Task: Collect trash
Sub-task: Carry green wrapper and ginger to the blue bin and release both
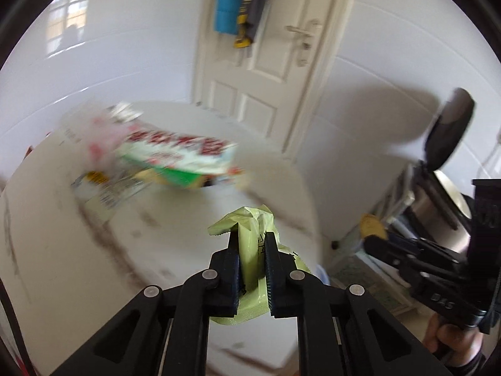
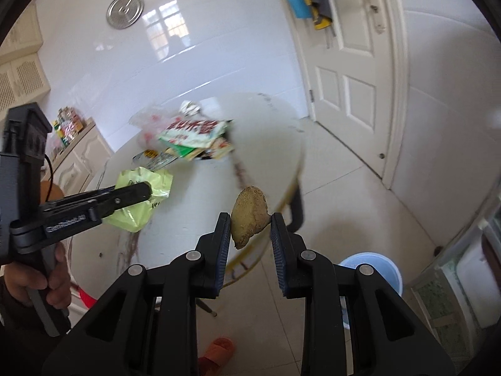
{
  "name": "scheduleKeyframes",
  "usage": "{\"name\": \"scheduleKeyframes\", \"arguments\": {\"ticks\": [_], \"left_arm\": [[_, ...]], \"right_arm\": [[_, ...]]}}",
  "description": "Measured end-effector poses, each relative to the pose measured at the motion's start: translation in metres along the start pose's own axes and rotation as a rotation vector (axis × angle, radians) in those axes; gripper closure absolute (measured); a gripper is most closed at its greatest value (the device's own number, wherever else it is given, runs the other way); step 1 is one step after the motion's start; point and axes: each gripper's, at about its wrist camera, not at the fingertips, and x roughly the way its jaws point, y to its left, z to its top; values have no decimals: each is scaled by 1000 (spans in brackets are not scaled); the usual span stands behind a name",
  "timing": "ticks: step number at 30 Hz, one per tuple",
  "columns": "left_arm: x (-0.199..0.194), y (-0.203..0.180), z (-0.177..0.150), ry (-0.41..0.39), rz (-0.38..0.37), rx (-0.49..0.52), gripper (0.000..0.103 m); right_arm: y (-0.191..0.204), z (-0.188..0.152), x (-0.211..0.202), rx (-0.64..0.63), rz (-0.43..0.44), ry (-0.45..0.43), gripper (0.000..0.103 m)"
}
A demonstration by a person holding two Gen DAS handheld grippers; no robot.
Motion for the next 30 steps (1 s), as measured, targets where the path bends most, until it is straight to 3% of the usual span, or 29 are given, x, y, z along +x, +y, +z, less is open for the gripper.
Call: {"name": "scheduleKeyframes", "arguments": {"ticks": [4,9,15,18,19,20,21,23,30], "left_arm": [[24,-55,14,38,-66,99,93],[93,-111,24,148,-115,192,93],[178,-150,33,269,-120,275,85],[209,-163,38,284,-108,308,84],[217,-164,39,294,-108,303,82],[223,-166,38,304,-101,303,73],[230,-167,40,308,-90,305,55],[238,-175,38,294,-76,309,36],[238,-182,34,254,-53,301,35]], "right_arm": [[-42,-7,-27,56,-92,-38,78],[-98,-26,-44,156,-178,-37,78],[-147,-49,-48,250,-238,-1,78],[-166,-59,-44,284,-255,18,78],[-172,-62,-41,298,-257,28,78],[-178,-65,-40,307,-257,32,78],[-183,-67,-37,315,-257,39,78],[-193,-71,-33,327,-255,53,78],[-205,-78,-16,342,-241,85,78]]}}
